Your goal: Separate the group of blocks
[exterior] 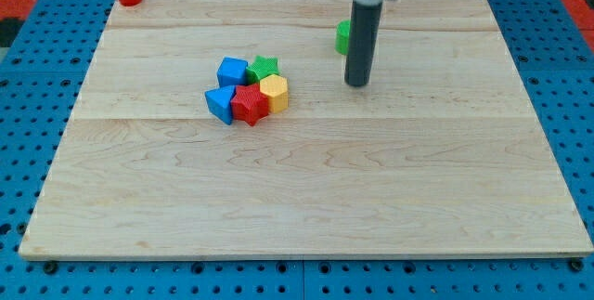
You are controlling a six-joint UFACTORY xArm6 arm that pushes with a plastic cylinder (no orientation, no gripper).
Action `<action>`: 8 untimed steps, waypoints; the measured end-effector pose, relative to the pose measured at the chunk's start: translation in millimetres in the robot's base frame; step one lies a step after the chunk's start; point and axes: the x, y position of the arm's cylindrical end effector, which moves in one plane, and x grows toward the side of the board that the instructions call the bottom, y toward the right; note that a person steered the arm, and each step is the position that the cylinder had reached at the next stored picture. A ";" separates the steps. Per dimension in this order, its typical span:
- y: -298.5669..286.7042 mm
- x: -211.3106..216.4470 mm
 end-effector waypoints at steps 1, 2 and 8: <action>-61.7 15.0; -135.8 15.0; -125.4 -40.1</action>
